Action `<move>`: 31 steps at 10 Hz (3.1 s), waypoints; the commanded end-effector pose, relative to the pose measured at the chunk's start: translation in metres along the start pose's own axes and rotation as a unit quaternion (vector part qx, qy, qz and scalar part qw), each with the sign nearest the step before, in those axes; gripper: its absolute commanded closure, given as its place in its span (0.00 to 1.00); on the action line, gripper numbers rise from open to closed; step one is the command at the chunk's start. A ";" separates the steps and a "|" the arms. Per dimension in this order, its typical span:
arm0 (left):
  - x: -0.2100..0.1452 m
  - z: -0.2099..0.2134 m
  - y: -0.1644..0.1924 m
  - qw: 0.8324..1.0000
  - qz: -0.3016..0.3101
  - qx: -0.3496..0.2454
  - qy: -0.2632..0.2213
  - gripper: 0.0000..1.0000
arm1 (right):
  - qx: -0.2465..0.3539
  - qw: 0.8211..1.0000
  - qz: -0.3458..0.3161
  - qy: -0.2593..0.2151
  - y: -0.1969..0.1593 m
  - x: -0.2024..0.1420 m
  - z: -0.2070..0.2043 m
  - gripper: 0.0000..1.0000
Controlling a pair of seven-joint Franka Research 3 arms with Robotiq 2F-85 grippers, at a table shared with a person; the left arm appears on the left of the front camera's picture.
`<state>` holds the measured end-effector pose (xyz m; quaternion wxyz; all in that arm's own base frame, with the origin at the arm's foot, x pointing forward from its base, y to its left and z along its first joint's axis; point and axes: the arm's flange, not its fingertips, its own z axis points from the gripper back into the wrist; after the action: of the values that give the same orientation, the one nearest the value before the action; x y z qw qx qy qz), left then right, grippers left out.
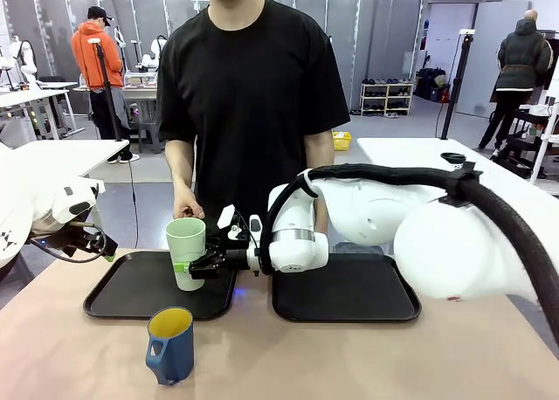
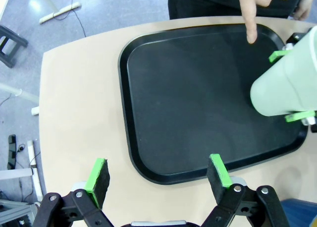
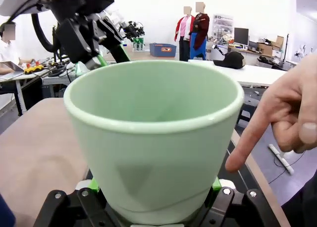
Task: Sort and store the cups by type.
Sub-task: Place the picked Reusable plastic cup into the Flat Tray indicated by the person.
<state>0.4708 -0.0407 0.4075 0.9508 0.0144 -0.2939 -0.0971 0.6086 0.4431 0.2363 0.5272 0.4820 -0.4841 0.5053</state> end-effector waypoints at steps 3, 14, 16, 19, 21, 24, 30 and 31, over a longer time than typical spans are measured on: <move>0.000 0.000 0.002 1.000 -0.001 0.000 -0.001 0.00 | -0.018 0.999 -0.022 0.015 -0.012 -0.011 -0.021 0.15; 0.000 0.000 0.002 1.000 -0.001 0.000 -0.001 0.00 | -0.005 0.999 -0.020 0.041 -0.007 -0.007 -0.008 0.00; 0.000 0.000 0.002 1.000 -0.001 0.000 -0.001 0.00 | -0.002 0.999 -0.021 0.046 -0.004 -0.006 0.000 0.00; 0.000 0.000 0.002 1.000 -0.001 0.000 -0.001 0.00 | 0.001 0.997 -0.026 0.075 0.000 -0.005 0.017 0.00; 0.000 0.000 0.002 1.000 -0.001 0.000 -0.001 0.00 | 0.000 0.996 -0.028 0.081 0.001 -0.005 0.028 0.00; 0.000 0.000 0.002 1.000 -0.001 0.000 -0.001 0.00 | -0.016 0.995 -0.026 0.096 0.004 -0.001 0.049 0.00; 0.000 0.000 0.002 1.000 -0.001 0.000 -0.001 0.00 | -0.049 0.984 0.002 0.172 0.028 0.028 0.126 0.00; 0.000 0.000 0.002 1.000 -0.001 0.000 -0.001 0.00 | -0.057 0.985 0.000 0.163 0.033 0.033 0.138 0.00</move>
<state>0.4708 -0.0406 0.4075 0.9508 0.0145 -0.2939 -0.0970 0.5875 0.3197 0.2731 0.6198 0.3685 -0.4166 0.5536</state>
